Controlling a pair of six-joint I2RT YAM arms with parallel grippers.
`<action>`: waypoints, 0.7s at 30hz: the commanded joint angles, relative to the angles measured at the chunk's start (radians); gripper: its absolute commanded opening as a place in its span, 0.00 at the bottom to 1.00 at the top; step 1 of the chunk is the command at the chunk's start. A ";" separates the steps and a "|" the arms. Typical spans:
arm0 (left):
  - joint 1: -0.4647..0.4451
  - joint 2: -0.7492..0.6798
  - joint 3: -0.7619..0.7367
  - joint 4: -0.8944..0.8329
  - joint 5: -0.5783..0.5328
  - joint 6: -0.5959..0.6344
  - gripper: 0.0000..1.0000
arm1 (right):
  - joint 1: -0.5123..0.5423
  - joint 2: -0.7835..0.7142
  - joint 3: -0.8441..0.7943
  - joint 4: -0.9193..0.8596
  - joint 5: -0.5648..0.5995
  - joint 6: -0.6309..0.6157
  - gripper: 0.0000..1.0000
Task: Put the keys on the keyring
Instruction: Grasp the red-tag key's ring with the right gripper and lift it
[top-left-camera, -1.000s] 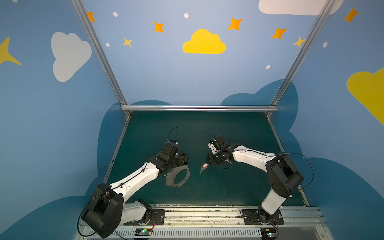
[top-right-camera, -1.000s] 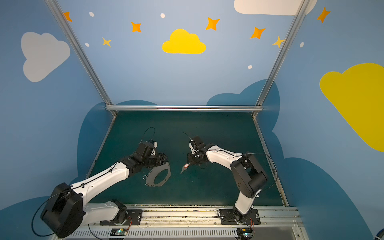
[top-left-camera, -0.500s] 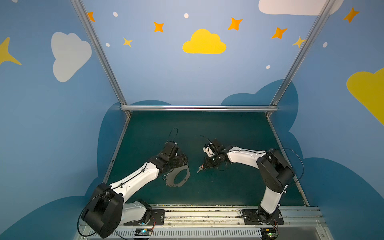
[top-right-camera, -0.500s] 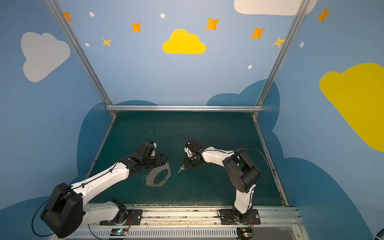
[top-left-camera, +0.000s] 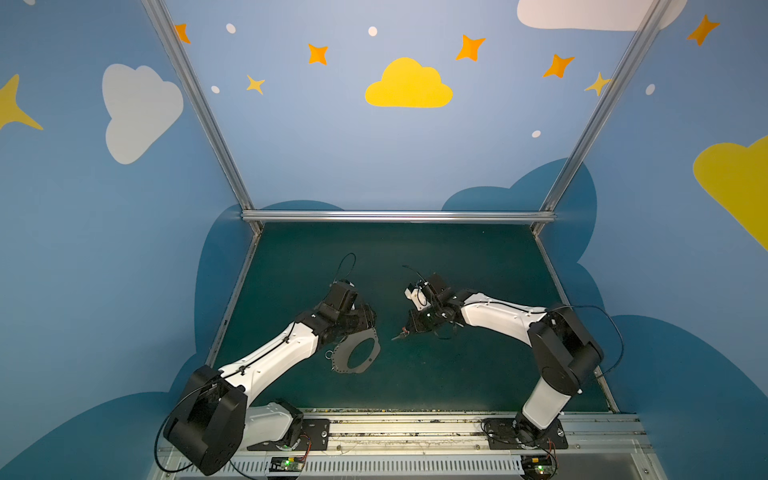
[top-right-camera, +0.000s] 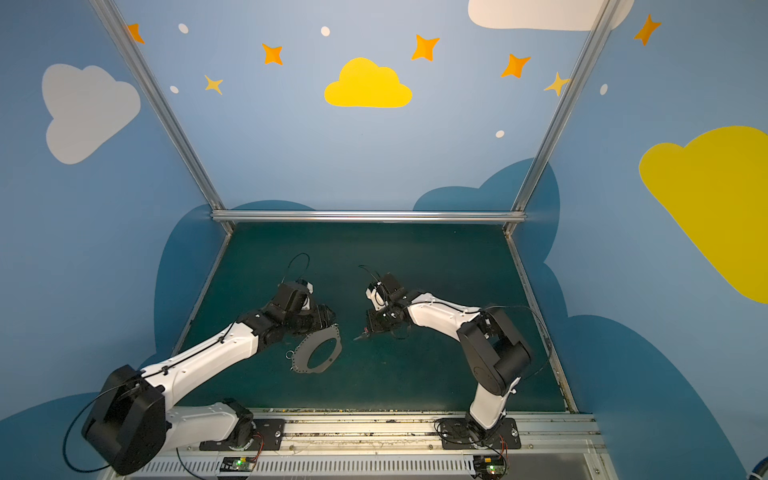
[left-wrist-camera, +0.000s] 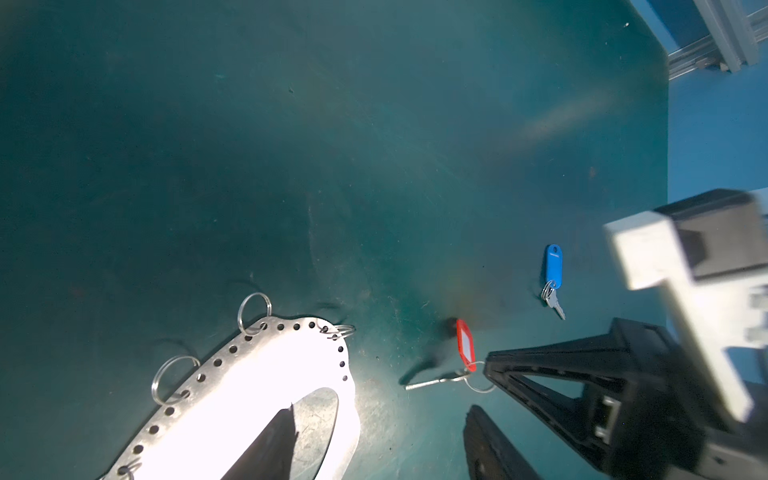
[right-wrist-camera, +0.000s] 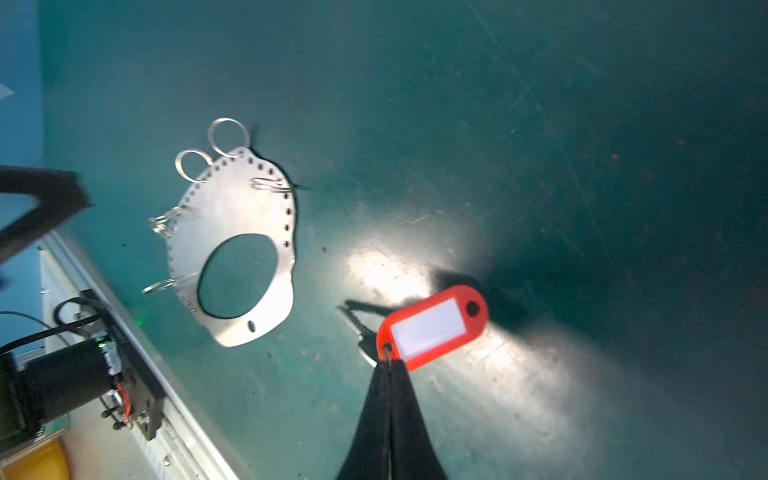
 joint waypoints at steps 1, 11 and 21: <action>-0.003 -0.005 0.018 0.026 0.040 0.004 0.67 | 0.002 -0.055 0.025 -0.044 0.003 -0.022 0.00; 0.033 -0.102 0.082 0.108 0.208 -0.002 0.65 | -0.002 -0.281 0.030 0.001 -0.037 -0.156 0.00; 0.168 -0.141 0.150 0.340 0.623 -0.088 0.44 | -0.128 -0.433 0.008 0.241 -0.383 -0.088 0.01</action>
